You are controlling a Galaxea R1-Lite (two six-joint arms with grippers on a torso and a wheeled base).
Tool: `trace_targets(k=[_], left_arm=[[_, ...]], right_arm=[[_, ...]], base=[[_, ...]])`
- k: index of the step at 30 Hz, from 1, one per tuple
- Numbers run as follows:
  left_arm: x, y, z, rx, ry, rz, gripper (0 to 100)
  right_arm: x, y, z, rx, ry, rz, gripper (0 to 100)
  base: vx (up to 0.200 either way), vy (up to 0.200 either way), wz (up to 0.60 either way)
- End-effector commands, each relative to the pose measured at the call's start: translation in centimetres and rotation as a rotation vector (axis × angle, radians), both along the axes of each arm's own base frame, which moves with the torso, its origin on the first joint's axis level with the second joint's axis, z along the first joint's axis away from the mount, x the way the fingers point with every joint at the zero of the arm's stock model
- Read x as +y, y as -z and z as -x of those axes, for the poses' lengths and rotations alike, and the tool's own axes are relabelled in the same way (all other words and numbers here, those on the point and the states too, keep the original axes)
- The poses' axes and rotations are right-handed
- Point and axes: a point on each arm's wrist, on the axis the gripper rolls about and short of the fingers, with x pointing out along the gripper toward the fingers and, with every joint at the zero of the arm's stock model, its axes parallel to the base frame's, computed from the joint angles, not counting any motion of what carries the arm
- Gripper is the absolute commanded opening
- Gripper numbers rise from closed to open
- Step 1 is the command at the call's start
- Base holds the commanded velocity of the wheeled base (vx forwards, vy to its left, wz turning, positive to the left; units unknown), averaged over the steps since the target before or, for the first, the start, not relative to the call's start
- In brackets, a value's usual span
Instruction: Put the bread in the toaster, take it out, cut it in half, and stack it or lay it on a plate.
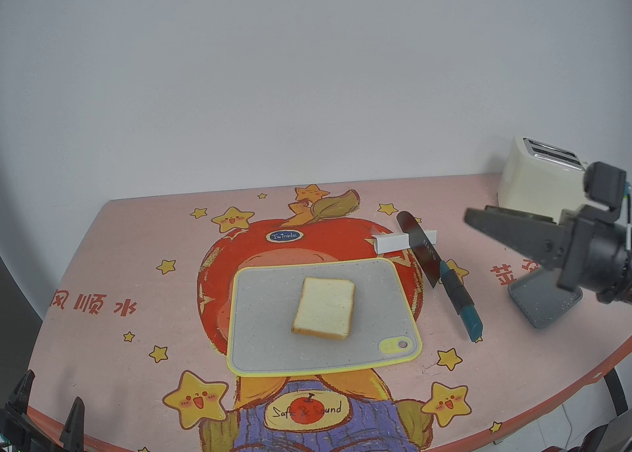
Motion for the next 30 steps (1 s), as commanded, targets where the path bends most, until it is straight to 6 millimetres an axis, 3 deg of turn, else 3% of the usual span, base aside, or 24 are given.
trace_targets(k=[1, 6, 18, 30], left_arm=[[0.0, 0.4, 0.0, 0.006, 0.001, 0.0, 100], [0.0, 0.5, 0.0, 0.008, 0.001, 0.002, 100], [0.0, 0.5, 0.0, 0.006, 0.0, 0.0, 100], [0.0, 0.5, 0.0, 0.006, 0.0, 0.0, 100]], right_arm=[[-3.2, -1.6, 2.7, -0.091, -0.005, -0.075, 100], [-3.1, -0.1, 2.9, -0.047, -0.028, -0.045, 100], [-3.4, -0.7, 1.8, -0.072, 0.082, -0.037, 100], [-3.8, 0.7, -0.1, -0.069, 0.233, 0.086, 100]], base=[[0.0, 0.0, 0.0], [0.0, 0.0, 0.0], [0.0, 0.0, 0.0], [0.0, 0.0, 0.0]])
